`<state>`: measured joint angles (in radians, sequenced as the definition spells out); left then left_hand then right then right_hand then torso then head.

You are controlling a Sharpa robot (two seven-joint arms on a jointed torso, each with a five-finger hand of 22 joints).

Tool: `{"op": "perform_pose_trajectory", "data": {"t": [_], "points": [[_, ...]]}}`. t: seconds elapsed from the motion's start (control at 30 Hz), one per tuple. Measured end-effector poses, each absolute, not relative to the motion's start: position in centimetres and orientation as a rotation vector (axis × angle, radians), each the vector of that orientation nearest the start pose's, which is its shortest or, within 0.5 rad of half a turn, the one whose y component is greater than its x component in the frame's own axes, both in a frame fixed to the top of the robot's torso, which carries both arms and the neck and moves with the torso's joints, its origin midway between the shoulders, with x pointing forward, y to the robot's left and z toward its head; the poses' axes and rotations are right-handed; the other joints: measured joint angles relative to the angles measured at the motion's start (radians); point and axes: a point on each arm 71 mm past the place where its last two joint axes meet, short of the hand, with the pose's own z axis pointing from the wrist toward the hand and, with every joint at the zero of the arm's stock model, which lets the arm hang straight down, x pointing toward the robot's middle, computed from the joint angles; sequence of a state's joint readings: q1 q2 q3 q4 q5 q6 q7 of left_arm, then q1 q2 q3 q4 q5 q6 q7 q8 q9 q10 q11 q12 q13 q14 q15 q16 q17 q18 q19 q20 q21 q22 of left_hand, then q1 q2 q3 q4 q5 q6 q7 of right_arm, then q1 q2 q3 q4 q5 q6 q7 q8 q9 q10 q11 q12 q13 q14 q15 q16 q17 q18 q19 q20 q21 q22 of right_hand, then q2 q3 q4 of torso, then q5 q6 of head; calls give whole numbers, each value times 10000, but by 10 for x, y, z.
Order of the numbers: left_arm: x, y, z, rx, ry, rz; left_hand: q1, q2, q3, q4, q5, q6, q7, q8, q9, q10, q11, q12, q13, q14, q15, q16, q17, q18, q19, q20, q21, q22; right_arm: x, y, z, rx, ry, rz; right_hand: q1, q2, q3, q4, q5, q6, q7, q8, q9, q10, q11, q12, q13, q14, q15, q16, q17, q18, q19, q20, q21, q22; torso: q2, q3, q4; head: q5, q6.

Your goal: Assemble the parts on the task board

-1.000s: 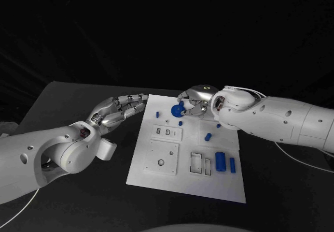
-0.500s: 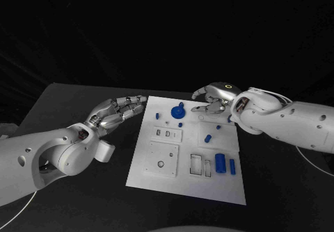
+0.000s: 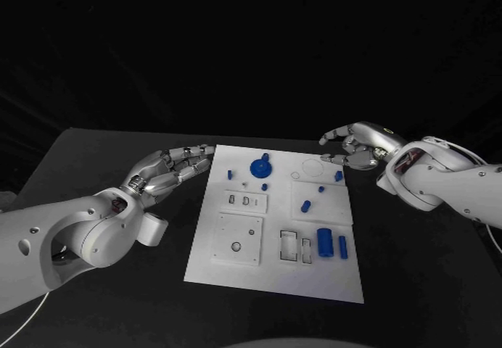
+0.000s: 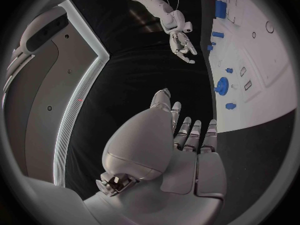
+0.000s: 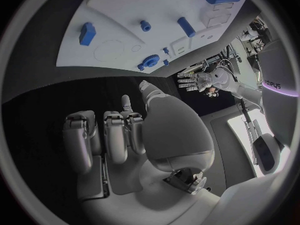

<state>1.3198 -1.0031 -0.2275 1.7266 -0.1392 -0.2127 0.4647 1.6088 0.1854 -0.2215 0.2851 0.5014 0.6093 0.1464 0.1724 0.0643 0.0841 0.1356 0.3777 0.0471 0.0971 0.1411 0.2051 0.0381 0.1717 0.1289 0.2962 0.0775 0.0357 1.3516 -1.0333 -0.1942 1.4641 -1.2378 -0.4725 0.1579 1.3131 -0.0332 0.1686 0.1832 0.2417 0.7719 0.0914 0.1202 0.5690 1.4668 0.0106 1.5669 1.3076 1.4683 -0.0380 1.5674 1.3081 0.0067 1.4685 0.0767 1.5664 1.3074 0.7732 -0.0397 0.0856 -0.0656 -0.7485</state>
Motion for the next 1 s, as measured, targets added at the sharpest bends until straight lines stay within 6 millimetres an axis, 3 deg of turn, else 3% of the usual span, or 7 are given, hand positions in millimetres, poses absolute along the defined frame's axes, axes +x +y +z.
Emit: {"op": "perform_pose_trajectory", "data": {"t": [0.17, 0.27, 0.43, 0.6, 0.8, 1.0], "points": [[439, 221, -173, -8551, 15662, -16268, 0, 0, 0, 0, 0, 0, 0, 0, 0, 0, 0, 0, 0, 0, 0, 0, 0, 0, 0, 0, 0, 0, 487, -328, -173, 438, 15055, 6732, 75, 23, -125, 71, 4, -537, 15, 647, 698, 0, 1, 0, -1, 0, 0, 0, 0, 0, 0, 0, 0, 0, -33, 26, -35, -22, 22], [439, 221, -174, -8553, 15684, -16259, 0, 0, 18, -18, 0, -24, 23, 0, 0, 0, 0, 0, 0, 18, 18, 0, 0, -1, 0, 0, 0, -1, 487, -337, -185, 837, 15091, 6830, 101, 49, -180, 125, 102, -891, 38, 851, 938, 0, 0, 0, 0, 0, 0, 0, -1, 0, 0, 0, 0, 0, -57, 43, -60, -37, 35], [439, 221, -176, -8528, 15717, -16240, 0, 0, 28, -28, 0, -37, 36, 0, 0, 0, 0, 0, 0, 36, 36, 0, -1, -1, 0, 0, 0, -1, 488, -345, -205, 1253, 15151, 7004, 404, -17, -146, 219, 1068, -1532, 66, 1295, 1307, 0, 0, 0, -1, 0, 1, 0, -2, 0, -1, 0, 0, -1, -86, 68, -91, -29, 54], [439, 222, -177, -8509, 15745, -16231, 0, 0, 28, -28, 0, -37, 36, 0, 0, 0, -1, 0, 0, 36, 36, 0, -1, 0, 0, 0, 0, -1, 488, -347, -215, 1363, 15167, 7125, 588, -122, -51, 251, 1506, -2125, 80, 1583, 1516, 0, 0, 0, -1, 0, 1, 0, -2, 0, 0, 0, 0, 6, -92, 68, -94, -58, 80], [439, 223, -178, -8497, 15762, -16221, 0, 0, 28, -28, 0, -37, 36, 0, 0, 0, -1, 0, 0, 36, 36, 0, -2, -1, 0, 0, 0, -2, 488, -351, -222, 1392, 15262, 7081, 705, -161, 72, 320, 1710, -2780, 95, 1843, 1686, -22, 23, 0, -2, -38, 39, 0, -3, 0, -1, 0, 0, 7, -93, 62, -81, -115, 90], [439, 224, -178, -8484, 15765, -16217, 41, 41, 28, -28, 0, -37, 35, 0, 0, 0, -1, 0, 0, 36, 36, 0, -2, 0, 0, 0, 0, 7, 485, -355, -228, 1408, 15434, 7008, 742, -198, 113, 361, 1749, -3023, 87, 1992, 1763, -37, 38, 0, -2, -38, 39, 0, -3, -1, -1, 0, 0, 6, -94, 57, -75, -132, 82]]}}
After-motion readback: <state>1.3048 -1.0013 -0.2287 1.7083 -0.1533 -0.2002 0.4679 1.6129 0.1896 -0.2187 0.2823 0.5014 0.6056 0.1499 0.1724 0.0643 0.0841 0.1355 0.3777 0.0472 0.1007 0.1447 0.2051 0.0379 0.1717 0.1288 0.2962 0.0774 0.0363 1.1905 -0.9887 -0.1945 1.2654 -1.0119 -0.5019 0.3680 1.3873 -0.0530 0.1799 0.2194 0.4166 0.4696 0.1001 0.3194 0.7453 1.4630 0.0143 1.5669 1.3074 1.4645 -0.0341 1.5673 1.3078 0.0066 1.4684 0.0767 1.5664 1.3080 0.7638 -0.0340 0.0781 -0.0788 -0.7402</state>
